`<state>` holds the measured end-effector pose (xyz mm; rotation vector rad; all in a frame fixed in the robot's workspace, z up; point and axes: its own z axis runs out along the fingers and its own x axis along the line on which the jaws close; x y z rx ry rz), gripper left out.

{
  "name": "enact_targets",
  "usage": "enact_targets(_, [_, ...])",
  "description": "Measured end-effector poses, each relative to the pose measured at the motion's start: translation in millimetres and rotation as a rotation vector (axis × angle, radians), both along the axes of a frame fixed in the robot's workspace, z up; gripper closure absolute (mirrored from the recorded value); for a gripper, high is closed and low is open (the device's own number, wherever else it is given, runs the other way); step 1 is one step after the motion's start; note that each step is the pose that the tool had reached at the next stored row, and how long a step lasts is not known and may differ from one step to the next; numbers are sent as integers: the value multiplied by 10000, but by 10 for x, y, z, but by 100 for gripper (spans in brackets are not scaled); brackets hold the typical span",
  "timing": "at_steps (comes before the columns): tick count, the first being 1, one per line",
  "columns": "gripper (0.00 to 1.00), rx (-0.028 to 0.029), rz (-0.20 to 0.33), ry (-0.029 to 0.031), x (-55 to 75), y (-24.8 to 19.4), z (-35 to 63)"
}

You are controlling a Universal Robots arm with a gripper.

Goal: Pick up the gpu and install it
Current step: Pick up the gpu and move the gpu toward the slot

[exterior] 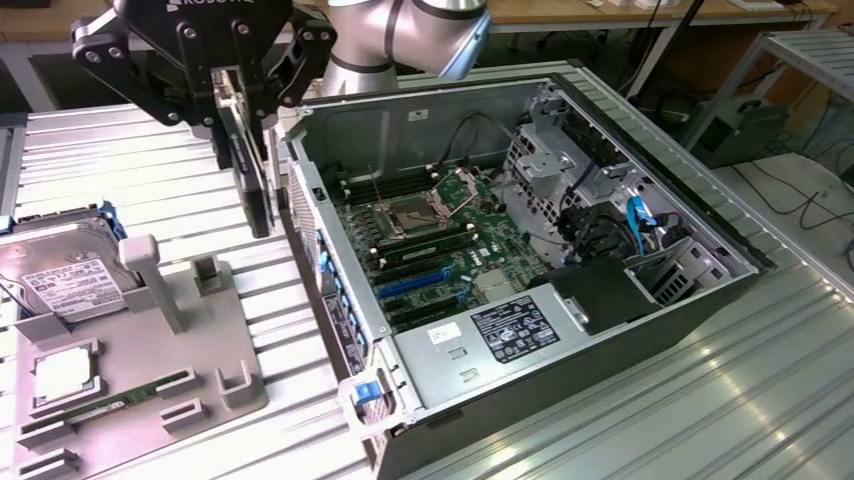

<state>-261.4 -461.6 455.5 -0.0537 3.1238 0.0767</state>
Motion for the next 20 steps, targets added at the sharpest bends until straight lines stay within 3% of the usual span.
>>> enact_targets(13, [73,0,-428,0,68,0,0])
enact_targets(20, [73,0,-431,0,321,0,-2])
